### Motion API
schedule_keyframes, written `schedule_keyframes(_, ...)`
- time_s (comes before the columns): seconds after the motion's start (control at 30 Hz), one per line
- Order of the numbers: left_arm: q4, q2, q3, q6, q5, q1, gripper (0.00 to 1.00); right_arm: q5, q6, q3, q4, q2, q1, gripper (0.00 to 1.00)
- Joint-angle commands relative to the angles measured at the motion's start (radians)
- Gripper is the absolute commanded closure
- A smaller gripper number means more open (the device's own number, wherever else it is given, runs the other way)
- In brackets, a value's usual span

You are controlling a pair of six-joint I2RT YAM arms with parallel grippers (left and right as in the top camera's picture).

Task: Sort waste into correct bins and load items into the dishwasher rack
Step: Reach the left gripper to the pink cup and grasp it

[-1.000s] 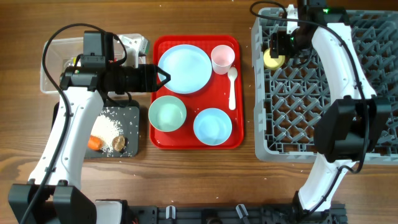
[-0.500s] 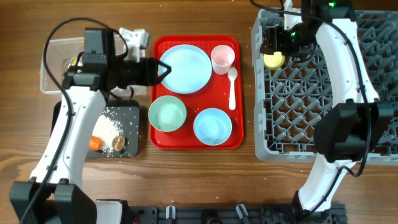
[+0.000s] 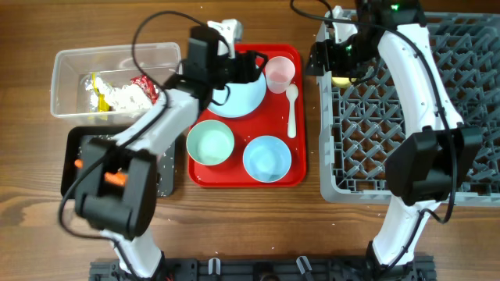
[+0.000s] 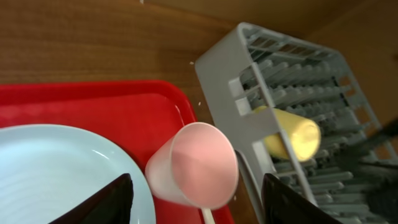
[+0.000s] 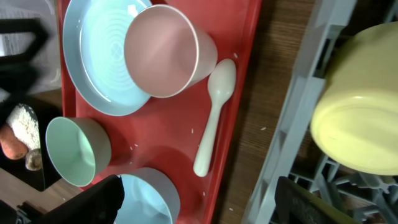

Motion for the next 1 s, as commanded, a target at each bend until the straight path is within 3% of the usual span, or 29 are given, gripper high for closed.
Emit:
schedule_keyframes(0.0,0.059,0.067,0.003,-0.05,-0.074,-0.036,0.33,0.025,-0.002,0.013,0.002,-0.018,0.015,0.19)
schedule_keyframes(0.4,0.04,0.126,0.003,-0.05,-0.293,-0.115,0.42,0.037,0.002,0.013,0.002,-0.018,0.015,0.18)
schedule_keyframes(0.7,0.045,0.147,0.003,-0.05,-0.301,-0.126,0.43,0.037,0.001,0.013,0.002,-0.018,0.015,0.18)
schedule_keyframes(0.83,0.044,0.156,0.003,-0.05,-0.301,-0.125,0.65,0.037,0.001,0.013,0.002,-0.018,0.015,0.18)
schedule_keyframes(0.97,0.045,0.156,0.003,-0.05,-0.301,-0.125,0.66,0.038,0.001,0.013,0.002,-0.018,0.015,0.18)
